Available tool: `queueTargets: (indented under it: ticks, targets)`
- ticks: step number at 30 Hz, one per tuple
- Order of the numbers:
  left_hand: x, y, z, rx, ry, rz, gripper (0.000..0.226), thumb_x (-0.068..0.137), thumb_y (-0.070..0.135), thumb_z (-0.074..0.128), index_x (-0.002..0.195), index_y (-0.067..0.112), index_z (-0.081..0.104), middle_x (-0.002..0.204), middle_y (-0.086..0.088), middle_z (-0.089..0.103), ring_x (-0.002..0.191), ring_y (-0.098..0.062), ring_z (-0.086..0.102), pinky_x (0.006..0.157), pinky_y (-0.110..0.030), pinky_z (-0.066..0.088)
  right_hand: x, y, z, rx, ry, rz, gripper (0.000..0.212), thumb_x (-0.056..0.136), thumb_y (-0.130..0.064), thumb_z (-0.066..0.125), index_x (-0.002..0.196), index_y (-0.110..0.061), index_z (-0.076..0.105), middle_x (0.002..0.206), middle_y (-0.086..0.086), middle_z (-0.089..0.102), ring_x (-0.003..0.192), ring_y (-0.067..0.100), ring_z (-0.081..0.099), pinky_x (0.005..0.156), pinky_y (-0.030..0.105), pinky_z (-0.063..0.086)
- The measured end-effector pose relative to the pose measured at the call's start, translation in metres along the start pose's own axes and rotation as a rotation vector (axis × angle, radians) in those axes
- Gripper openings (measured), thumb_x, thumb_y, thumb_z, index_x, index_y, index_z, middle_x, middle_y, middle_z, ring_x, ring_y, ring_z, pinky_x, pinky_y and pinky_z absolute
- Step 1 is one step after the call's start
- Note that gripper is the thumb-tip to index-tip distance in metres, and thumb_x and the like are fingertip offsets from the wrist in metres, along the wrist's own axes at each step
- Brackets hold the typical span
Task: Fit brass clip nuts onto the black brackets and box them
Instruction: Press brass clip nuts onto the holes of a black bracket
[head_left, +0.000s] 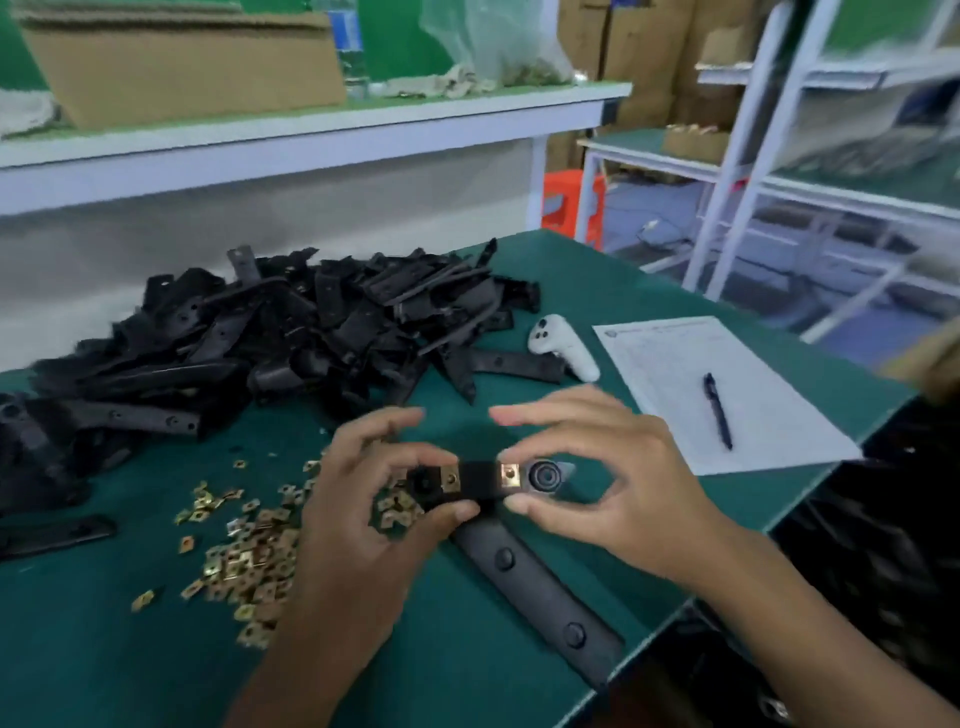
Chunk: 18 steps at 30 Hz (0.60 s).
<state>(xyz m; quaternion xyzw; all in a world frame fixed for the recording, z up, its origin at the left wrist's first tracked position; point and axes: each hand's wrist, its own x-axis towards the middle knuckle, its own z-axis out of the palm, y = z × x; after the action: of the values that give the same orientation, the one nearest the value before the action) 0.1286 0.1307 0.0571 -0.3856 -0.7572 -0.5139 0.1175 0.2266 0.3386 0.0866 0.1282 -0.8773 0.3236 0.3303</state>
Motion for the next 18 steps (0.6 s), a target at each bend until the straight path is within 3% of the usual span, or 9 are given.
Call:
queueTargets:
  ticks: [2, 5, 6, 12, 14, 16, 18]
  targets:
    - [0.007, 0.027, 0.037, 0.032, -0.067, 0.151, 0.021, 0.080, 0.057, 0.069, 0.099, 0.052, 0.062, 0.140, 0.024, 0.045, 0.135, 0.000, 0.039, 0.107, -0.014, 0.029, -0.037, 0.001, -0.046, -0.147, 0.080, 0.050, 0.022, 0.080, -0.028, 0.085, 0.099, -0.020, 0.080, 0.132, -0.004, 0.064, 0.117, 0.020, 0.058, 0.097, 0.032, 0.043]
    - [0.007, 0.071, 0.105, 0.022, -0.148, 0.356, 0.025, 0.081, 0.053, 0.069, 0.101, 0.038, 0.064, 0.143, 0.013, 0.046, 0.138, -0.013, 0.039, 0.116, -0.045, 0.028, -0.102, -0.001, -0.108, -0.346, 0.196, 0.169, 0.024, 0.077, -0.027, 0.086, 0.099, -0.021, 0.080, 0.129, 0.001, 0.061, 0.114, 0.019, 0.056, 0.094, 0.031, 0.043]
    - [0.005, 0.086, 0.128, 0.009, -0.173, 0.388, 0.026, 0.081, 0.053, 0.070, 0.100, 0.035, 0.066, 0.142, 0.012, 0.047, 0.137, -0.015, 0.040, 0.115, -0.050, 0.027, -0.124, -0.004, -0.124, -0.392, 0.231, 0.216, 0.024, 0.077, -0.028, 0.086, 0.100, -0.021, 0.079, 0.128, 0.001, 0.061, 0.115, 0.017, 0.056, 0.093, 0.031, 0.044]
    - [-0.030, 0.168, 0.224, -0.039, -0.338, 0.426, 0.028, 0.077, 0.053, 0.075, 0.099, 0.039, 0.066, 0.131, 0.016, 0.054, 0.121, -0.014, 0.049, 0.104, -0.045, 0.032, -0.233, -0.014, -0.194, -0.504, 0.381, 0.455, 0.024, 0.084, -0.039, 0.076, 0.105, -0.027, 0.077, 0.121, -0.006, 0.057, 0.116, 0.015, 0.056, 0.100, 0.031, 0.044]
    - [-0.040, 0.186, 0.240, -0.007, -0.416, 0.414, 0.035, 0.083, 0.052, 0.071, 0.115, 0.042, 0.064, 0.135, 0.017, 0.051, 0.124, -0.014, 0.047, 0.106, -0.046, 0.033, -0.252, -0.015, -0.207, -0.576, 0.448, 0.497, 0.028, 0.085, -0.038, 0.078, 0.111, -0.027, 0.075, 0.121, -0.007, 0.056, 0.117, 0.015, 0.056, 0.102, 0.031, 0.044]
    - [-0.047, 0.193, 0.247, 0.046, -0.520, 0.359, 0.055, 0.090, 0.054, 0.064, 0.142, 0.044, 0.049, 0.143, 0.019, 0.046, 0.130, -0.012, 0.040, 0.115, -0.042, 0.027, -0.261, -0.015, -0.206, -0.604, 0.551, 0.567, 0.037, 0.083, -0.033, 0.083, 0.117, -0.024, 0.071, 0.120, -0.005, 0.056, 0.119, 0.014, 0.055, 0.103, 0.036, 0.046]
    - [-0.055, 0.191, 0.240, 0.010, -0.555, 0.336, 0.054, 0.093, 0.051, 0.063, 0.144, 0.043, 0.047, 0.135, 0.023, 0.054, 0.125, -0.005, 0.043, 0.114, -0.033, 0.025, -0.266, -0.012, -0.192, -0.610, 0.679, 0.611, 0.033, 0.082, -0.034, 0.080, 0.113, -0.028, 0.069, 0.117, -0.011, 0.056, 0.116, 0.010, 0.056, 0.101, 0.037, 0.047]
